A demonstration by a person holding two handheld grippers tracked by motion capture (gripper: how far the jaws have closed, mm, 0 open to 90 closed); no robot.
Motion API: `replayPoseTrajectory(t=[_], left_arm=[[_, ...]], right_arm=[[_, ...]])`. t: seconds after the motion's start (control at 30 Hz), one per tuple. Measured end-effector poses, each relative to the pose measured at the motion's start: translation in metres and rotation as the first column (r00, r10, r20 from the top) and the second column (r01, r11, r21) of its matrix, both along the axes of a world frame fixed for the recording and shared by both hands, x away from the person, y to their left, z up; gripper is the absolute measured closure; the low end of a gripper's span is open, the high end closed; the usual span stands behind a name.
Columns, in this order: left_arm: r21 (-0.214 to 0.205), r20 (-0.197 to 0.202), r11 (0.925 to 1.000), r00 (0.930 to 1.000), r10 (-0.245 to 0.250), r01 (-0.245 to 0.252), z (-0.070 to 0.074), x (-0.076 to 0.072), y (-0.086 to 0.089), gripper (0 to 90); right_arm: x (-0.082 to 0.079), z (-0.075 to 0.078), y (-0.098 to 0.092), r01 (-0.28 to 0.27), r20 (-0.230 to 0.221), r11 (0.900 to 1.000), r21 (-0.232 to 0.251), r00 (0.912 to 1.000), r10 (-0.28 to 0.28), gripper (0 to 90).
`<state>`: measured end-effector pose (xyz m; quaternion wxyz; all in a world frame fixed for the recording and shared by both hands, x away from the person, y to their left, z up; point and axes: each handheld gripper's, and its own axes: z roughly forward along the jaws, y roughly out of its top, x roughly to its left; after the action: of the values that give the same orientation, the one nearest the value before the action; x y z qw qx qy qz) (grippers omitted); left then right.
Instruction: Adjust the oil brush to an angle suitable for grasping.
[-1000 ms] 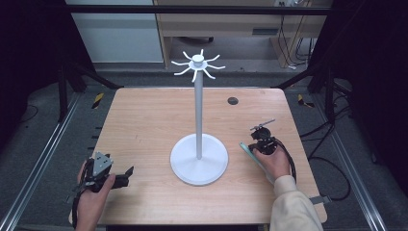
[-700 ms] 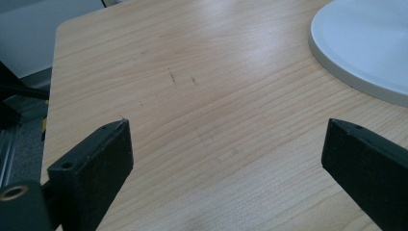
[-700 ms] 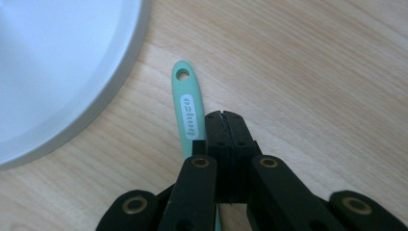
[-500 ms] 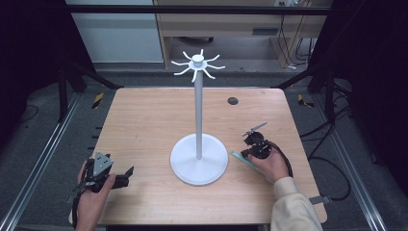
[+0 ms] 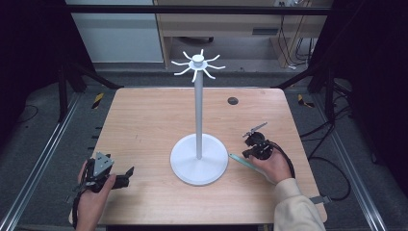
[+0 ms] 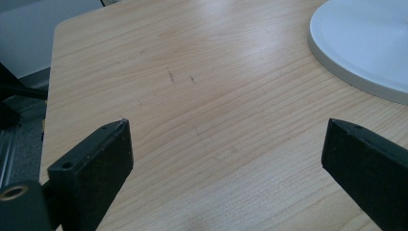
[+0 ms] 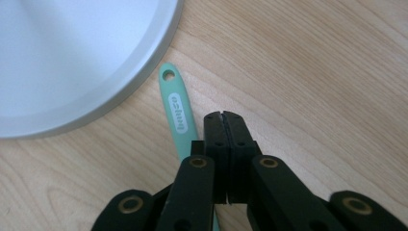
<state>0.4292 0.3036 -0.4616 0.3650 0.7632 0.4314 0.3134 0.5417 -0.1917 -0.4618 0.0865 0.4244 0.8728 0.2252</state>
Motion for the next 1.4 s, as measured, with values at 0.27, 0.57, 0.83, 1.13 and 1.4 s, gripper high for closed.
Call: replayPoseTrajectory(t=[0.27,0.57,0.83,1.13,1.4], left_arm=[[0.000,0.001,1.0000,1.0000,0.003,-0.003,0.000,0.000,0.001,3.5],[0.003,0.000,1.0000,1.0000,0.002,-0.002,0.000,0.000,0.001,3.5],[0.001,0.000,1.0000,1.0000,0.001,-0.001,0.000,0.000,0.000,3.5],[0.002,0.000,1.0000,1.0000,0.000,0.000,0.000,0.000,0.000,3.5],[0.004,-0.001,1.0000,1.0000,-0.001,0.001,0.000,0.000,0.000,3.5]], right_arm=[[-0.012,0.012,-0.011,-0.031,-0.004,0.9986,-0.043,0.9995,0.031,78.9],[-0.024,0.017,-0.024,-0.086,-0.051,0.9941,-0.066,0.9953,0.082,66.7],[-0.027,0.012,-0.022,-0.142,-0.072,0.9838,-0.109,0.9882,0.135,68.8],[-0.026,0.006,-0.021,-0.160,-0.095,0.9779,-0.135,0.9845,0.148,69.8],[-0.024,0.003,-0.021,-0.166,-0.117,0.9753,-0.146,0.9819,0.149,72.1]])
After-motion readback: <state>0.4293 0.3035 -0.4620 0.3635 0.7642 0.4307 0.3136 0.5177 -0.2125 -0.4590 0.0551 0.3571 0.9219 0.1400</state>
